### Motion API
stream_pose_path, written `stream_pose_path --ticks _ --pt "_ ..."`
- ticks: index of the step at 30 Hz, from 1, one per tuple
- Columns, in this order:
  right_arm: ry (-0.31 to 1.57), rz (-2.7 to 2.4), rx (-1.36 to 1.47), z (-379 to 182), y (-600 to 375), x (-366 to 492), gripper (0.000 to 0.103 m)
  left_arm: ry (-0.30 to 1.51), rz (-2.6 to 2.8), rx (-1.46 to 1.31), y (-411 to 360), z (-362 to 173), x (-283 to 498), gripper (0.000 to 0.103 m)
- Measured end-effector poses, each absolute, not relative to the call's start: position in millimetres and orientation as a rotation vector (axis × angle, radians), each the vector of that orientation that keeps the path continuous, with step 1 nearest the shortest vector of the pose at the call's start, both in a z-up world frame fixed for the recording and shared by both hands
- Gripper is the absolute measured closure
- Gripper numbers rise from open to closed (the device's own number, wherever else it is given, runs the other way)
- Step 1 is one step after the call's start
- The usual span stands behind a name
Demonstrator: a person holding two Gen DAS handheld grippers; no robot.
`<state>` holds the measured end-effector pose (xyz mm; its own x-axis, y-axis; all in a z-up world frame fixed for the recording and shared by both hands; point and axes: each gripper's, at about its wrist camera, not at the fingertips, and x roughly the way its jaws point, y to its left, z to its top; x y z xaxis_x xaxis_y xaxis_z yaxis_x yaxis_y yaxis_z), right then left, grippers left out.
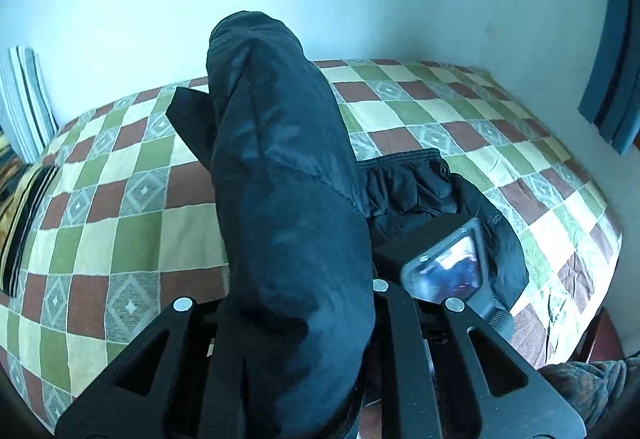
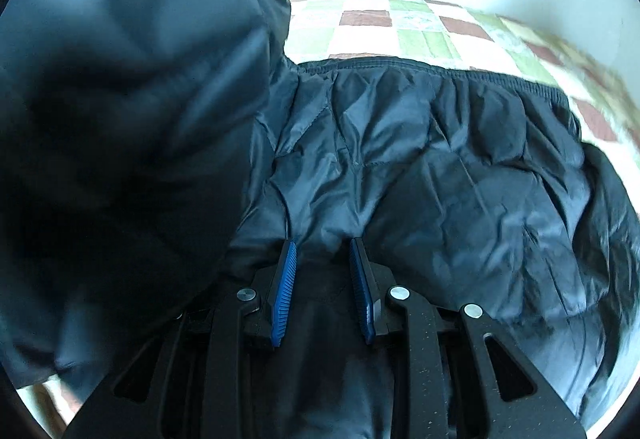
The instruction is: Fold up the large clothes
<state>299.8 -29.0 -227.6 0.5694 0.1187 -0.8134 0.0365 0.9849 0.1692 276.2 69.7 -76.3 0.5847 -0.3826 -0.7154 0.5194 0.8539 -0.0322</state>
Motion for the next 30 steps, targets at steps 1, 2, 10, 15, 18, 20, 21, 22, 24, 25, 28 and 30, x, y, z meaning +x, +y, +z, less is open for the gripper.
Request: stream_pose_path --ticks 1,2,10,15,18,20,21,22,24,25,28,30 --pt "0.961 0.054 0.193 -225 -35 298 0.074 0.785 -0.529 0.197 65 -77 275 0.088" --pt "0.949 0.055 0.213 -220 -46 294 0.074 0.785 -0.529 0.21 55 -78 272 0.088" --pt "0.879 -0.017 0.258 -188 -135 266 0.067 0.792 -0.554 0.298 -8 -94 255 0.088" --pt "0.837 -0.12 0.229 -180 -186 250 0.062 0.818 -0.581 0.345 -50 -113 250 0.088" --pt "0.842 -0.159 0.255 -185 -214 246 0.062 0.83 -0.591 0.379 -74 -126 244 0.088" --pt "0.851 -0.188 0.272 -191 -229 244 0.062 0.833 -0.595 0.406 -88 -136 241 0.088" --pt "0.855 -0.2 0.28 -194 -238 245 0.062 0.838 -0.597 0.413 -95 -142 239 0.088" --pt "0.86 -0.212 0.289 -197 -246 245 0.061 0.842 -0.598 0.419 -99 -146 238 0.088" --pt "0.872 -0.228 0.304 -203 -259 246 0.062 0.84 -0.594 0.436 -108 -153 235 0.088" --pt "0.879 -0.234 0.311 -206 -265 250 0.062 0.839 -0.591 0.44 -112 -156 234 0.088" --pt "0.885 -0.247 0.321 -211 -279 255 0.062 0.828 -0.579 0.454 -120 -164 231 0.088" --pt "0.893 -0.249 0.326 -219 -284 248 0.062 0.814 -0.563 0.474 -125 -170 227 0.088"
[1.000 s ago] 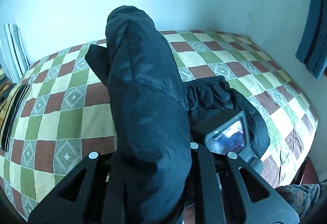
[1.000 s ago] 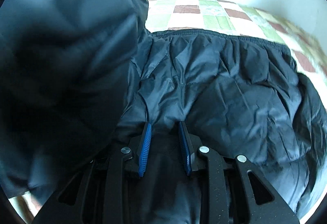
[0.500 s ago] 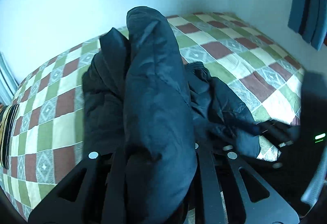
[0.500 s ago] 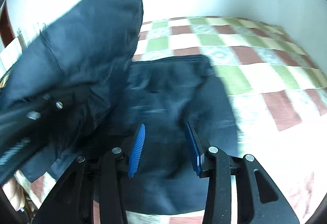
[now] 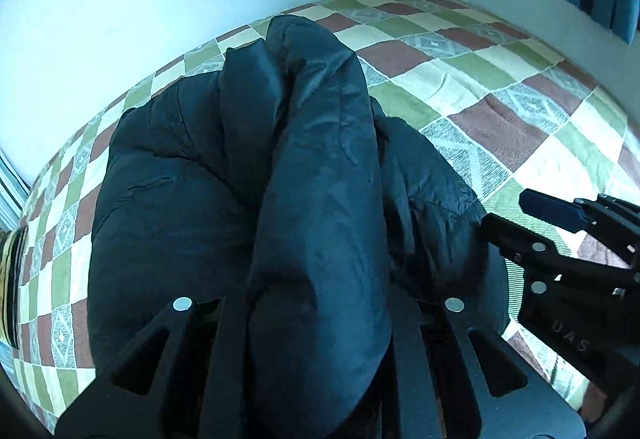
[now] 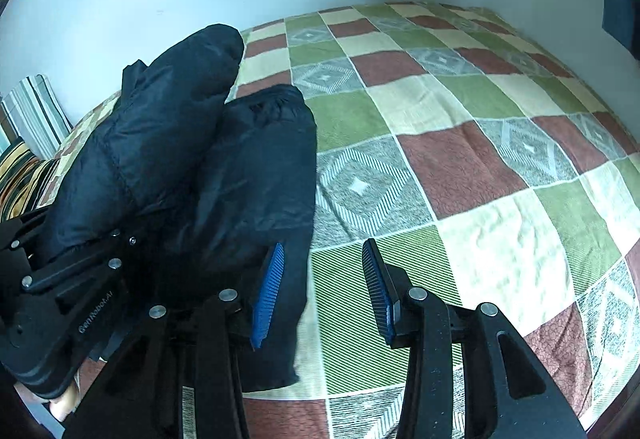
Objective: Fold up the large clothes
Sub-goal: 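Open both grippers and withdraw them from the folded jacket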
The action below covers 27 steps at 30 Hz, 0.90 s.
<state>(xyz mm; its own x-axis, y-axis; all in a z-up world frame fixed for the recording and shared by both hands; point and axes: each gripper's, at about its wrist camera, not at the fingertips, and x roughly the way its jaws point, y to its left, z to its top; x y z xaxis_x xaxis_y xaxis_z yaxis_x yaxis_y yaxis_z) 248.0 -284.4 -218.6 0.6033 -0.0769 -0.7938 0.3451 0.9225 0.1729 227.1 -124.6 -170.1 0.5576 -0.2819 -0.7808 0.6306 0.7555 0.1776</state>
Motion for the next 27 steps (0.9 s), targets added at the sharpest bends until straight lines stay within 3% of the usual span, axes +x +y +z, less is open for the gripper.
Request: stream_pose_path --ticks 4,7,10,11,12,21,27 --pt "0.902 -0.258 0.328 -225 -283 240 0.061 0.773 -0.521 0.511 -130 -171 220 0.086" --pt "0.896 -0.265 0.327 -216 -274 223 0.061 0.761 -0.515 0.501 -127 -166 217 0.077" --pt "0.889 -0.273 0.321 -211 -272 218 0.061 0.73 -0.533 0.493 -126 -157 209 0.053" --pt "0.886 -0.277 0.318 -210 -271 217 0.061 0.712 -0.545 0.479 -124 -151 205 0.041" --pt "0.886 -0.28 0.316 -209 -272 217 0.061 0.694 -0.551 0.469 -122 -146 201 0.036" --pt "0.862 -0.295 0.301 -189 -266 208 0.057 0.6 -0.518 0.365 -84 -101 183 0.016" --pt "0.818 -0.283 0.282 -164 -254 205 0.051 0.595 -0.418 0.281 -23 -89 196 0.01"
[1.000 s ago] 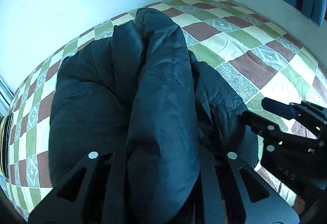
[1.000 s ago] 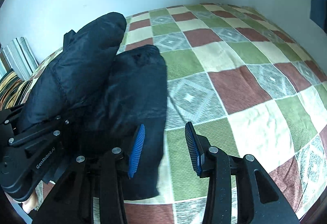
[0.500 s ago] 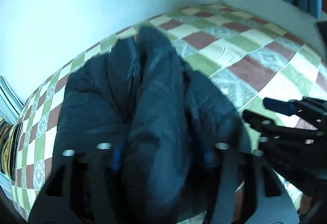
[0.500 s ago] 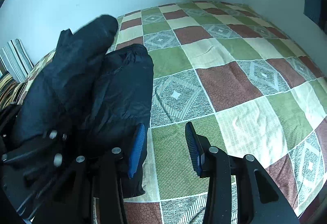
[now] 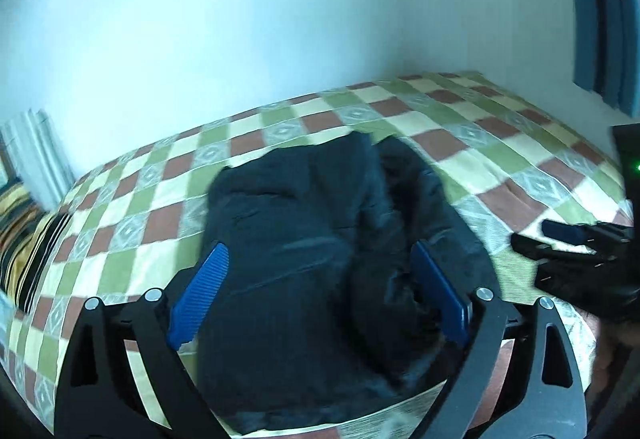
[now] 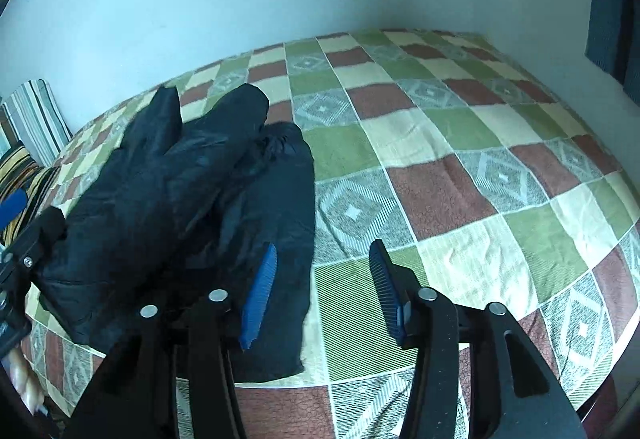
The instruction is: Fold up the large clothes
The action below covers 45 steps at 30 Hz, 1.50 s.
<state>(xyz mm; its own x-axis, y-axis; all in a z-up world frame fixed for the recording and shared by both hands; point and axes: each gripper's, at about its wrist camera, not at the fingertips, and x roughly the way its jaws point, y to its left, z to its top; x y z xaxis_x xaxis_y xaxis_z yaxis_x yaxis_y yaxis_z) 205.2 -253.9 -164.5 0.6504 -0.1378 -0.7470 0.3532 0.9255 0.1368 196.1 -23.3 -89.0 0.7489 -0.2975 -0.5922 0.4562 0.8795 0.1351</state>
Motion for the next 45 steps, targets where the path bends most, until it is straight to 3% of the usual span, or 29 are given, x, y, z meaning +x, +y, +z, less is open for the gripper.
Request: stream_pose_path --ticks 14,27,28,31,45 --pt "0.749 -0.242 0.202 -121 -213 218 0.051 0.664 -0.468 0.009 71 -66 198 0.01" --pt "0.749 -0.155 0.145 -105 -166 245 0.05 0.73 -0.314 -0.006 122 -104 227 0.01" --pt "0.749 -0.143 0.144 -103 -160 249 0.046 0.733 -0.309 -0.006 124 -107 228 0.01" --pt "0.754 -0.122 0.127 -105 -146 263 0.036 0.744 -0.294 -0.015 133 -113 234 0.01" --pt "0.894 -0.124 0.121 -147 -121 304 0.036 0.758 -0.266 0.006 146 -123 266 0.01"
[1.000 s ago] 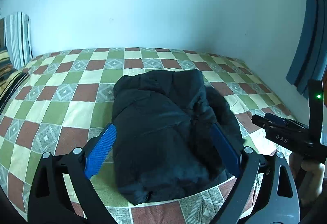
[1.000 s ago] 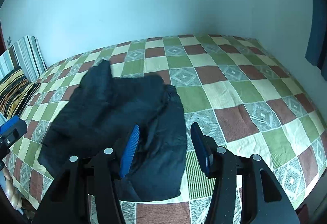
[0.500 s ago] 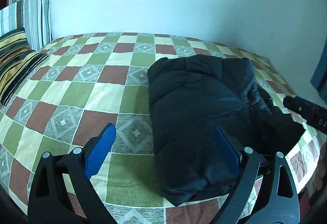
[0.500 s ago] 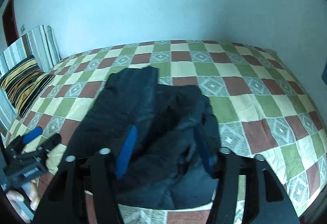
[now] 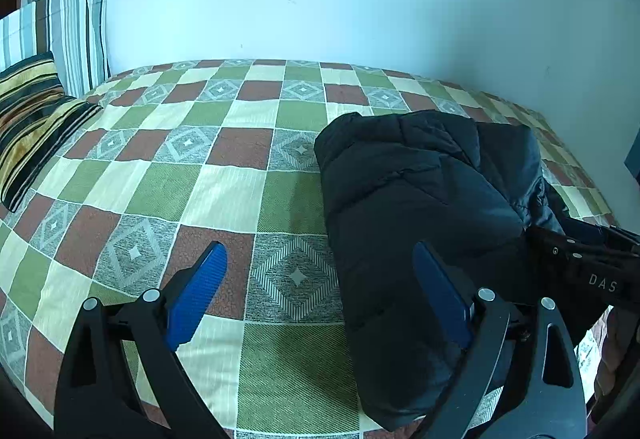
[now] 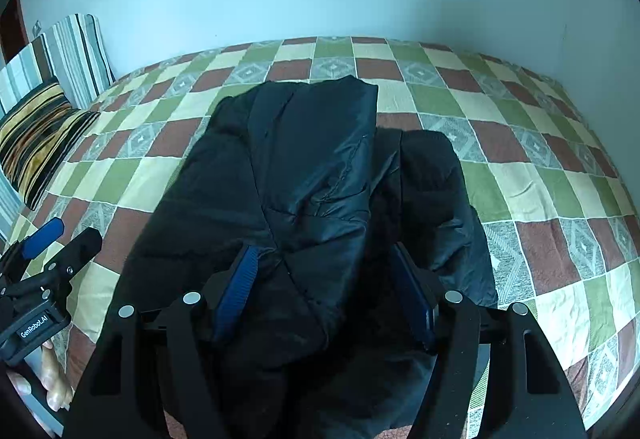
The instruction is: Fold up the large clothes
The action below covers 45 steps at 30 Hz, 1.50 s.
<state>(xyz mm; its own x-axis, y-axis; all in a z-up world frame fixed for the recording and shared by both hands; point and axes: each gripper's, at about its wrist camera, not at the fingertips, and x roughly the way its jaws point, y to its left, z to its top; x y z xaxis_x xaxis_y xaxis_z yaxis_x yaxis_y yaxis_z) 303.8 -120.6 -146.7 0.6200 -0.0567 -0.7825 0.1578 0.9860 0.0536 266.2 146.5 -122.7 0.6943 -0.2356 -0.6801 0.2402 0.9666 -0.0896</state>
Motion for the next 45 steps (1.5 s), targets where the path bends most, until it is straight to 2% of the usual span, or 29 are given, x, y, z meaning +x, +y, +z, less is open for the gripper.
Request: stream_pose_path --ticks 8,15,18,26,38,45 --pt "0.919 -0.127 0.129 -157 -120 308 0.037 0.781 -0.282 0.01 142 -134 270 0.01" --pt "0.938 -0.067 0.137 -161 -114 310 0.085 0.791 -0.272 0.023 138 -138 272 0.01" --pt "0.897 -0.059 0.117 -152 -113 305 0.093 0.794 -0.269 0.028 137 -138 272 0.01" --pt "0.852 -0.139 0.173 -136 -171 284 0.096 0.76 -0.353 0.035 114 -127 266 0.01" --pt "0.995 -0.172 0.274 -229 -235 285 0.091 0.929 -0.512 0.046 47 -184 278 0.009" --pt "1.003 -0.134 0.348 -251 -251 290 0.091 0.915 -0.452 0.151 22 -207 281 0.009"
